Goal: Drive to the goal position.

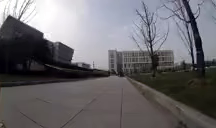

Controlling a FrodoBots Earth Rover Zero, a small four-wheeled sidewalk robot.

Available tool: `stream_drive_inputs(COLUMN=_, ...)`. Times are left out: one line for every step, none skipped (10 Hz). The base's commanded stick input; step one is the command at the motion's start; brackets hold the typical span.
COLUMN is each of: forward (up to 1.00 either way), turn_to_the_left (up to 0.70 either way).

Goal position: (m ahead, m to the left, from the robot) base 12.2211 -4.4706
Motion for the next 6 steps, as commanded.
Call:
stream_drive_inputs(forward=0.00, turn_to_the_left=0.00)
stream_drive_inputs(forward=0.00, turn_to_the_left=0.00)
stream_drive_inputs(forward=0.00, turn_to_the_left=0.00)
stream_drive_inputs(forward=0.00, turn_to_the_left=0.00)
stream_drive_inputs(forward=0.51, turn_to_the_left=0.00)
stream_drive_inputs(forward=0.70, turn_to_the_left=0.00)
